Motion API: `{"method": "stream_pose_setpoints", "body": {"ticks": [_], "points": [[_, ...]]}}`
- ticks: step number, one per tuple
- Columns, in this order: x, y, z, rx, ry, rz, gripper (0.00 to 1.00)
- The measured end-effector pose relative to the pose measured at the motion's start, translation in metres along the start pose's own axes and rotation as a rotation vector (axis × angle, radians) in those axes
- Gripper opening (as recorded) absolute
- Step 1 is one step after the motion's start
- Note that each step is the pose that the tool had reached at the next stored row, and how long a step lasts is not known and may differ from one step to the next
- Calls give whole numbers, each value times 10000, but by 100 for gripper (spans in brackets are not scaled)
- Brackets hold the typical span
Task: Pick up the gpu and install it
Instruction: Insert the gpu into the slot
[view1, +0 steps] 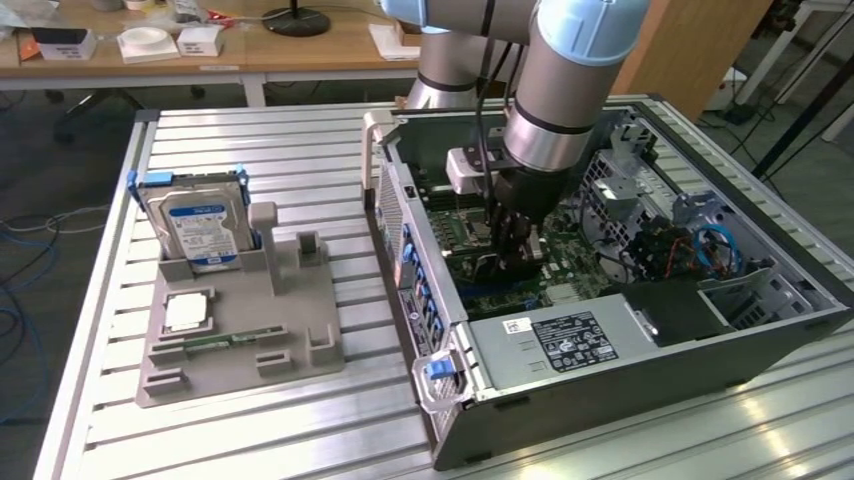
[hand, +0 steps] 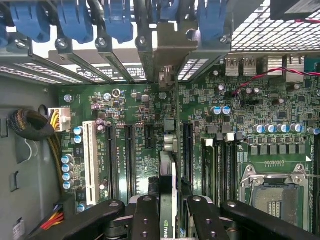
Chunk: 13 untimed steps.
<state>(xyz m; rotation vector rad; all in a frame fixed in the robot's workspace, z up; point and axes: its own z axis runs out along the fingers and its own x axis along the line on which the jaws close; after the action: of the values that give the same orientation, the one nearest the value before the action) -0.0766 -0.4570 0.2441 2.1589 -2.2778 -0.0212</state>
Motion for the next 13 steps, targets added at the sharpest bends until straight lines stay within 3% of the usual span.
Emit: {"method": "stream_pose_setpoints", "body": {"ticks": [13], "points": [[-1,-1,22,0,-21,-1,26]]}}
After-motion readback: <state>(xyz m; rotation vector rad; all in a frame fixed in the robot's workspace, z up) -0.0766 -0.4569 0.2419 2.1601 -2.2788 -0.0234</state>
